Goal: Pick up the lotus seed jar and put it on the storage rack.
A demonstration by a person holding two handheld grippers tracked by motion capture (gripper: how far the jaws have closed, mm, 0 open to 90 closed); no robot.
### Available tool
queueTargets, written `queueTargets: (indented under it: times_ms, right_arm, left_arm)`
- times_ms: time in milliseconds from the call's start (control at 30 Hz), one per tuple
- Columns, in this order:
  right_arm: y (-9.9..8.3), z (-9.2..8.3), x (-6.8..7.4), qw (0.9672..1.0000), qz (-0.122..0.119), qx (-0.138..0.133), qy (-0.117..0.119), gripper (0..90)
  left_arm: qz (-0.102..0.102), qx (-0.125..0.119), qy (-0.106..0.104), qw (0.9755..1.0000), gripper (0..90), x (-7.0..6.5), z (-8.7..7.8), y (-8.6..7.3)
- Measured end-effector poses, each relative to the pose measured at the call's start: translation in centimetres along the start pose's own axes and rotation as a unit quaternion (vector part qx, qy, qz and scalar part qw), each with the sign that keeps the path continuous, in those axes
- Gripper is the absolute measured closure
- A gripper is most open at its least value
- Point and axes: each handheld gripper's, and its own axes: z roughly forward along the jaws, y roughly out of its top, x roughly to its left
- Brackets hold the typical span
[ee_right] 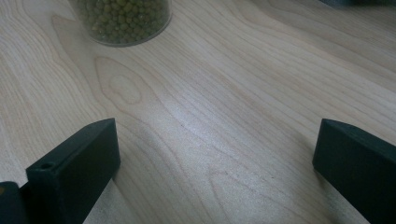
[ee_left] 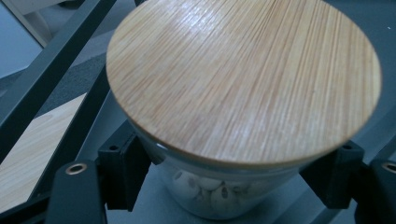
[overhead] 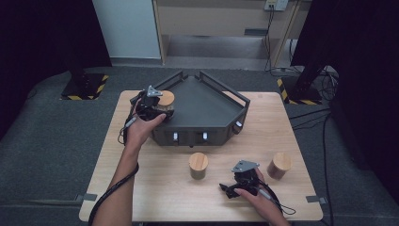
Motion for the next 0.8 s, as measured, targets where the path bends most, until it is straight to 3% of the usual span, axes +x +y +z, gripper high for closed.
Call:
queueTargets:
  times_ms: [433, 800]
  right_arm:
    - [0.00, 0.00, 0.00, 1.0000, 0.000, 0.000, 0.000, 0.9]
    - [0.02, -0.01, 0.00, 1.0000, 0.000, 0.001, 0.000, 1.0]
  left_arm:
    - [0.001, 0.006, -0.003, 1.0000, 24.3, 0.04, 0.51, -0.25]
    - [-0.010, 0.004, -0.009, 0.9999, 24.2, 0.53, 0.63, -0.61]
